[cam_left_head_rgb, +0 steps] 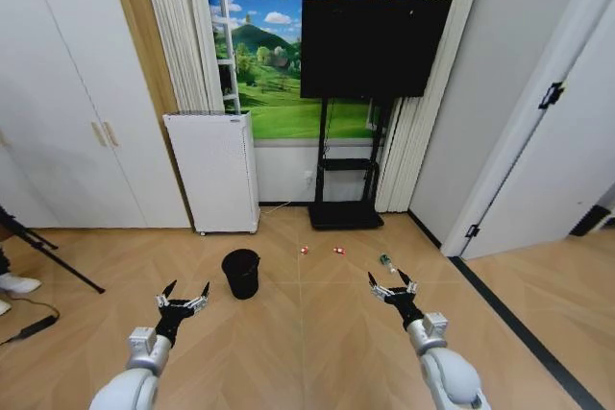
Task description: Pick up the trash bin and place the garbage on the floor into it.
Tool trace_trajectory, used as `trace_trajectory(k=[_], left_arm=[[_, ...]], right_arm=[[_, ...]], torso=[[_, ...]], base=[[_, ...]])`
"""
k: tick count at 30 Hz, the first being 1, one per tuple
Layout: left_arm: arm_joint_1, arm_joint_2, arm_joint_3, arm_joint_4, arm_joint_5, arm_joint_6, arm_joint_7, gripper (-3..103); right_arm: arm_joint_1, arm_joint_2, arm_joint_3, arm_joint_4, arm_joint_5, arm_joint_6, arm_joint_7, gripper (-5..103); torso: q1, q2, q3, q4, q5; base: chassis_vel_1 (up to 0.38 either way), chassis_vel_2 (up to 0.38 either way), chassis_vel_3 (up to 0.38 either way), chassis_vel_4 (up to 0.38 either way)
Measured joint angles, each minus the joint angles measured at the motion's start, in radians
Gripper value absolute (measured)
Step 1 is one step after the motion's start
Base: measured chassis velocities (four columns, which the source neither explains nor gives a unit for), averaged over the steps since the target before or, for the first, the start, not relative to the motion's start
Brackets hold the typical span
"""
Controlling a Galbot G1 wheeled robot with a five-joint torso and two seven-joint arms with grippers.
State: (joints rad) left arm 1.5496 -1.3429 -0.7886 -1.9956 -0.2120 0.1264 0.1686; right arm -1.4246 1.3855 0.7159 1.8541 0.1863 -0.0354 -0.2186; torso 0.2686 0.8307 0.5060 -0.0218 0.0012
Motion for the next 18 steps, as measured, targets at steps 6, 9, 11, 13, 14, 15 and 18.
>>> trace_trajectory(k=[6, 9, 11, 13, 14, 15, 18], left_arm=[[0.007, -0.003, 0.000, -0.007, 0.002, 0.000, 0.001, 100], [0.008, -0.003, -0.002, -0.009, 0.002, 0.000, 0.001, 100], [0.009, -0.003, -0.001, -0.009, 0.002, 0.000, 0.001, 100], [0.010, -0.004, -0.001, -0.009, 0.002, 0.000, 0.002, 100], [0.011, -0.005, -0.001, -0.010, 0.002, 0.000, 0.003, 100], [0.011, -0.006, -0.002, -0.010, 0.002, 0.000, 0.003, 100], [0.012, -0.007, -0.001, -0.009, 0.002, -0.001, 0.008, 100]], right_arm=[[-0.001, -0.001, -0.002, 0.000, 0.000, 0.002, -0.002, 100], [-0.001, -0.001, -0.004, 0.000, 0.000, 0.002, -0.003, 100], [-0.001, -0.001, -0.004, 0.000, 0.000, 0.002, -0.003, 100], [-0.002, 0.000, -0.004, 0.001, 0.000, 0.002, -0.003, 100], [-0.003, 0.001, -0.005, 0.001, -0.001, 0.002, -0.003, 100], [-0.005, 0.002, -0.005, 0.002, -0.002, 0.003, -0.003, 100], [-0.007, 0.004, -0.004, 0.005, -0.005, 0.005, -0.003, 100]], torso=[[0.000, 0.000, 0.000, -0.0005, -0.0027], [0.000, 0.000, 0.000, 0.0004, 0.0008], [0.000, 0.000, 0.000, -0.0003, -0.0020], [0.000, 0.000, 0.000, -0.0005, -0.0029], [0.000, 0.000, 0.000, 0.0000, 0.0008], [0.000, 0.000, 0.000, -0.0002, -0.0001], [0.000, 0.000, 0.000, -0.0006, -0.0013]], base=[[-0.362, 0.379, 0.369, -0.369], [-0.344, 0.355, 0.323, -0.361], [-0.346, 0.360, 0.333, -0.349], [-0.321, 0.343, 0.370, -0.340], [-0.321, 0.375, 0.323, -0.351], [-0.353, 0.375, 0.323, -0.359], [-0.357, 0.355, 0.353, -0.349]])
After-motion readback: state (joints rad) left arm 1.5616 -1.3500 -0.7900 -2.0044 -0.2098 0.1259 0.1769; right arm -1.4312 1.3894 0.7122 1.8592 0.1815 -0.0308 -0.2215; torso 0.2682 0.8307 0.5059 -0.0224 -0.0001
